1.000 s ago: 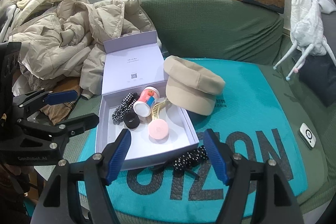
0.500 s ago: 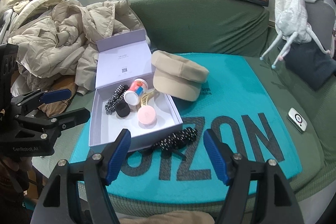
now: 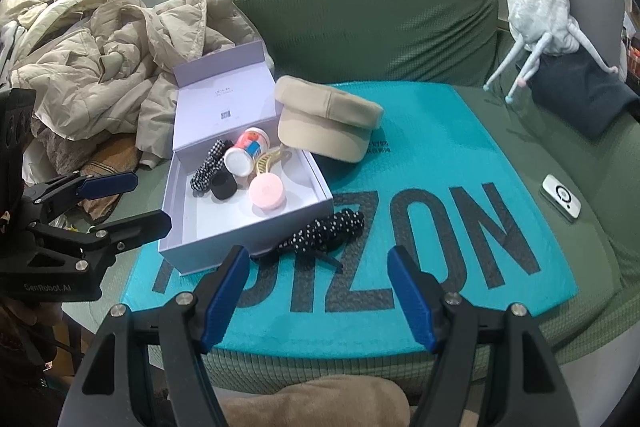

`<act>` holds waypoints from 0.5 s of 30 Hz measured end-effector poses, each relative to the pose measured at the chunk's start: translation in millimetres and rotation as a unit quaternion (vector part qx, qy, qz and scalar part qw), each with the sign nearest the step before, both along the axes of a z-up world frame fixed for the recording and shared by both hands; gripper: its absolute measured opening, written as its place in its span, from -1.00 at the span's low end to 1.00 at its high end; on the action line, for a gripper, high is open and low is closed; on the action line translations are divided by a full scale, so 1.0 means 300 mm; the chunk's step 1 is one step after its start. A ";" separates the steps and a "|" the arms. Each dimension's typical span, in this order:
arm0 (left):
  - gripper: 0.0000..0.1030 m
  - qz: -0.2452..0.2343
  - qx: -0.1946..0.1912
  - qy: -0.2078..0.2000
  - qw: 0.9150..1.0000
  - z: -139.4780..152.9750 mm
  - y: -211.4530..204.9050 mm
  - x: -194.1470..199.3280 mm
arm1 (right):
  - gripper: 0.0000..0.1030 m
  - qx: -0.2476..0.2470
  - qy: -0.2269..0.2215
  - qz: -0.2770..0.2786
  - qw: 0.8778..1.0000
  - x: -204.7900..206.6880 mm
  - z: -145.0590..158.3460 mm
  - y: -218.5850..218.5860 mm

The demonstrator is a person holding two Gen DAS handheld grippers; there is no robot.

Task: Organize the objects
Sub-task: 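Withdraw both tools up and away from the lavender box, then grasp the black polka-dot scrunchie with the right tool while the left tool reaches the black claw clip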

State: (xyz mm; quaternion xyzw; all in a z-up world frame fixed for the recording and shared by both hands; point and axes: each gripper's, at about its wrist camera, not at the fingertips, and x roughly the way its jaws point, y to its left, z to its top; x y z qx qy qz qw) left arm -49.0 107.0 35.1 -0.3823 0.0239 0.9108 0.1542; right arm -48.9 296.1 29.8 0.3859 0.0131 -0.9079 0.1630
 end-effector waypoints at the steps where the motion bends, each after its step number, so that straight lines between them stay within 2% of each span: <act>1: 0.60 -0.003 0.001 -0.002 1.000 -0.008 0.005 0.000 | 0.41 0.001 -0.001 -0.002 1.000 0.001 -0.012 0.003; 5: 0.60 -0.015 0.006 -0.015 1.000 -0.054 0.025 -0.003 | 0.41 0.008 -0.004 -0.008 1.000 0.005 -0.053 0.009; 15: 0.60 -0.026 -0.017 -0.049 0.998 -0.163 0.070 -0.013 | 0.41 0.003 -0.031 -0.007 0.999 -0.006 -0.148 0.016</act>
